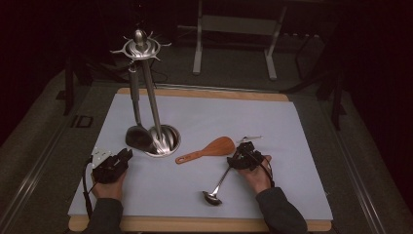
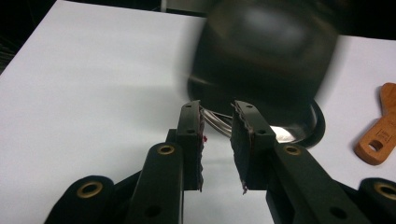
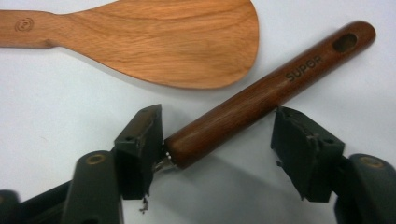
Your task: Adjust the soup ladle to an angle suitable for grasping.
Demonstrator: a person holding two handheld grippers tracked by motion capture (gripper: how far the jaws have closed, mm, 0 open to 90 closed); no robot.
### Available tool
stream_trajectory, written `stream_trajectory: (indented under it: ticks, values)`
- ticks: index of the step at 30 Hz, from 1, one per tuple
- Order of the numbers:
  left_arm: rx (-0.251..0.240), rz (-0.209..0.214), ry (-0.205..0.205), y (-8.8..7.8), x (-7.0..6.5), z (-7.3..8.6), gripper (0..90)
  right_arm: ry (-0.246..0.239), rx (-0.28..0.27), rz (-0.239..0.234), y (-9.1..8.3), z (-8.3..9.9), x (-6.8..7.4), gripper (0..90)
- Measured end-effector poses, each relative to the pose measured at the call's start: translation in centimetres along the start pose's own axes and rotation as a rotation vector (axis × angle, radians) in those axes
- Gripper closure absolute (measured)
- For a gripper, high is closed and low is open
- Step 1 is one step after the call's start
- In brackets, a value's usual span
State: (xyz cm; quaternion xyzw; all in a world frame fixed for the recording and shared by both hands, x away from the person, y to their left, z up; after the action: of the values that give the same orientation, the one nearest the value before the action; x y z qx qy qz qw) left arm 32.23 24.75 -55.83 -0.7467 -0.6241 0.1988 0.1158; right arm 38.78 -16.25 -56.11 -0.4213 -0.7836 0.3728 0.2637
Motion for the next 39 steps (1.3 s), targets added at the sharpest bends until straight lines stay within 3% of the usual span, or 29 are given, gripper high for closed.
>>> stream_trajectory:
  ticks: [5,9,12,16,17,21,23,26,30,34,37,39]
  values:
    - [0.002,-0.003,0.001,0.0,0.0,0.0,73.7,-0.02,0.027,0.026,0.0,0.0,0.4,35.1]
    - [0.0,-0.001,0.001,0.0,0.0,0.0,73.6,-0.044,0.083,-0.009,-0.5,0.0,-0.1,42.2]
    - [-0.004,0.001,-0.003,0.0,0.0,0.0,73.6,-0.061,0.11,-0.045,-0.9,0.0,-0.9,52.7]
    - [-0.002,0.0,-0.003,0.0,0.0,0.0,73.5,-0.097,0.168,-0.061,-1.2,-0.2,-1.8,57.4]
    - [-0.001,-0.001,-0.005,0.0,0.0,0.0,73.5,-0.143,0.235,-0.069,-1.5,-0.4,-2.6,60.1]
    - [0.002,-0.003,-0.001,0.0,0.0,0.0,73.5,-0.194,0.302,-0.027,-1.6,-0.9,-3.8,65.7]
    - [0.002,-0.004,0.0,0.0,0.0,0.0,73.5,-0.181,0.314,-0.024,-1.6,-1.2,-4.4,68.1]
    - [0.002,-0.004,0.0,0.0,0.0,0.0,73.4,-0.126,0.31,-0.057,-1.4,-1.6,-4.9,68.7]
    - [0.0,-0.003,-0.003,0.0,0.0,0.0,73.4,-0.079,0.322,-0.073,-0.9,-1.9,-4.8,67.4]
    - [0.001,-0.004,-0.004,0.0,0.0,0.0,73.3,-0.052,0.333,-0.052,-0.4,-2.5,-4.6,65.3]
    - [0.002,-0.004,-0.004,0.1,0.0,0.0,73.3,-0.071,0.371,-0.017,-0.2,-2.9,-4.4,69.3]
    - [0.0,-0.003,-0.007,0.0,0.0,0.0,73.3,-0.043,0.386,-0.015,-0.1,-3.1,-4.5,71.2]
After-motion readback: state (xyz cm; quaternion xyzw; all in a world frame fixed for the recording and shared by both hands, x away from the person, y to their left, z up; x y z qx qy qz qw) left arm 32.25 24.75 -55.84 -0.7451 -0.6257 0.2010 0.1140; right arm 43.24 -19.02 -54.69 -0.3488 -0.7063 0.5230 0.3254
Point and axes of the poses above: each handheld gripper's, and its own axes: y roughly forward along the jaws, z roughly out of its underside, x roughly to its left, the point moved 5 cm from there along y, roughly forward along the jaws, and after that the axes turned 5 degrees about -z, right-handed, at the moved point
